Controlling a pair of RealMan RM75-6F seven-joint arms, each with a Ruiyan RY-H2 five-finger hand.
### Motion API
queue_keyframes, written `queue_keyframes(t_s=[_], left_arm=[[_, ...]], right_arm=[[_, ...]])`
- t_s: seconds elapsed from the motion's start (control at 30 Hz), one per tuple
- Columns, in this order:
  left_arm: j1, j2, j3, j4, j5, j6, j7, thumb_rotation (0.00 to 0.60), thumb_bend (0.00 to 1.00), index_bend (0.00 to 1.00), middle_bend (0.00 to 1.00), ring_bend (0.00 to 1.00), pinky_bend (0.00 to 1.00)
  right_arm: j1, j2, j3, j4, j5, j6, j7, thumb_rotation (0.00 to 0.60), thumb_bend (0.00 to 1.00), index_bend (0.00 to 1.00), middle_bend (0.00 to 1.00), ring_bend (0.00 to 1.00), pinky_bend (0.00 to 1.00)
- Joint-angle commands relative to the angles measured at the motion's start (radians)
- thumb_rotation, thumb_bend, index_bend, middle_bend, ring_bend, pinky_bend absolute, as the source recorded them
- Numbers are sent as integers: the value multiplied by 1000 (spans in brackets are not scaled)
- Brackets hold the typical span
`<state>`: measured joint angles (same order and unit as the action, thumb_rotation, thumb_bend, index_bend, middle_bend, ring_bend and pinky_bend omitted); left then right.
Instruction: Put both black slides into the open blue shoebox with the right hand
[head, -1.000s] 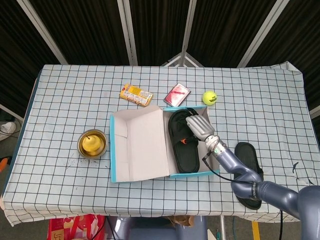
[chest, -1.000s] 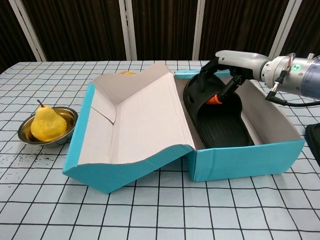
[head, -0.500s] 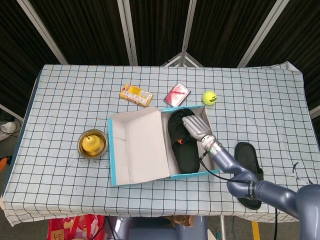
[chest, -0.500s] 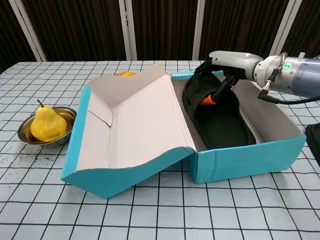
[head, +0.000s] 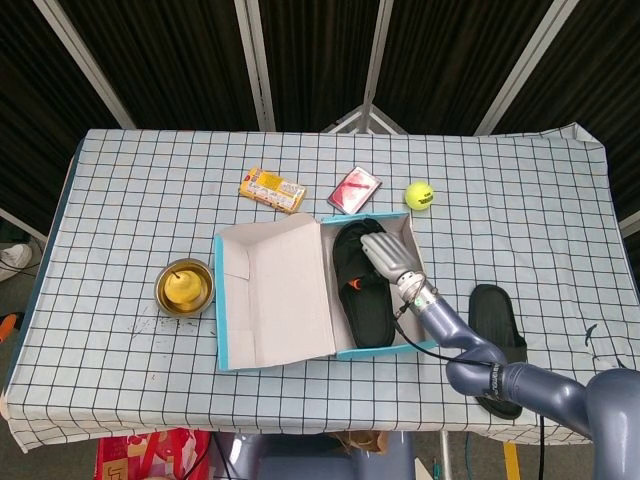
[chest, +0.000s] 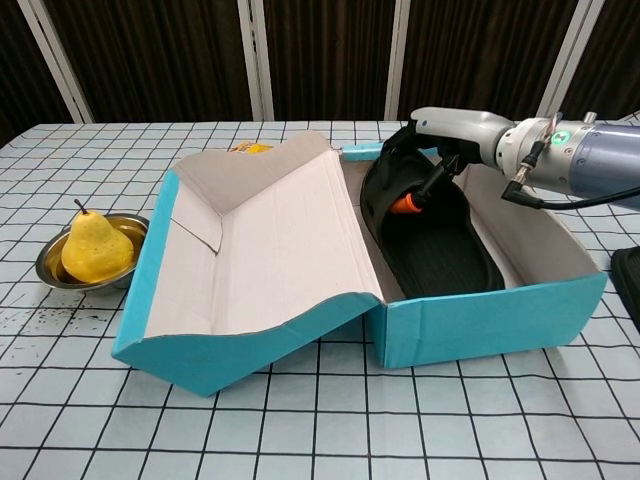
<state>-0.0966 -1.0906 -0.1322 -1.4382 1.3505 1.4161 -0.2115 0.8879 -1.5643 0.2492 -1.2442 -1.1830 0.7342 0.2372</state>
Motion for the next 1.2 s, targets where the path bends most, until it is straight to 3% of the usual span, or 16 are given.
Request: queue_keyframes(t_s=[0.03, 0.4, 0.97, 1.2], left_arm=[[0, 0, 0, 0, -1, 0, 0, 600, 359, 0, 0, 0, 68], [-2, -2, 1, -1, -1, -3, 8, 600, 359, 0, 0, 0, 68], [-6, -3, 3, -4, 0, -7, 15, 600, 359, 0, 0, 0, 68], [-3, 0, 2, -5, -3, -4, 9, 600, 359, 0, 0, 0, 68]], right_arm=[[-4, -4, 2, 8, 9, -6, 8, 600, 289, 542, 539, 235, 0], [-3, -17, -6, 50, 32, -49, 1, 600, 288, 542, 546, 235, 0], [3, 32, 10, -23, 54, -65, -41, 600, 289, 542, 550, 226, 0], [38, 78, -10, -58, 160, -162, -133, 600, 288, 413, 369, 133, 0]])
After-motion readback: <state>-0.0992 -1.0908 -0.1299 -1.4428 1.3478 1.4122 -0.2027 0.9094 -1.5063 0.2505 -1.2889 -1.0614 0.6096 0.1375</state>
